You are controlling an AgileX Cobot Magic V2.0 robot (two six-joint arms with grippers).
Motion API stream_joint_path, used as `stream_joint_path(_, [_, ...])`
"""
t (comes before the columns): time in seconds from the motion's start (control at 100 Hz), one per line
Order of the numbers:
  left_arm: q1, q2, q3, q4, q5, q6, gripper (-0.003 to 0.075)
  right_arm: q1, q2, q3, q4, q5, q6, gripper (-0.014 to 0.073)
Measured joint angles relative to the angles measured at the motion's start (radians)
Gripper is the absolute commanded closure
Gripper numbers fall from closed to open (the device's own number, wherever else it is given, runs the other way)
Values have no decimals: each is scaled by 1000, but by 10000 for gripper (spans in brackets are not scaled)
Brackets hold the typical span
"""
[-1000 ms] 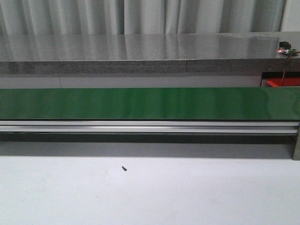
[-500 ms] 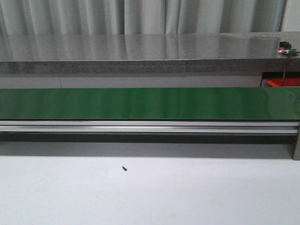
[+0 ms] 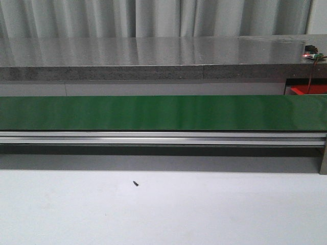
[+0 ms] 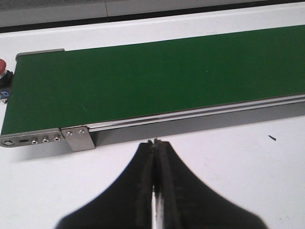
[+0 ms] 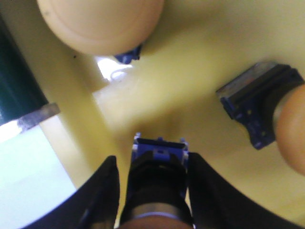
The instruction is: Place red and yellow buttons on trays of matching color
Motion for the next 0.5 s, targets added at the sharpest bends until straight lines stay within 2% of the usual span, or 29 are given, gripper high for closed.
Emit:
stream_joint_path(0.11, [0,0,0,0,0,0,740,0,4,0,0,0,0,148])
stream_joint_path(0.16, [0,0,0,0,0,0,740,0,4,0,0,0,0,111])
stream_joint_path(0.5, [0,0,0,0,0,0,740,0,-24,0,1,-4,0,109])
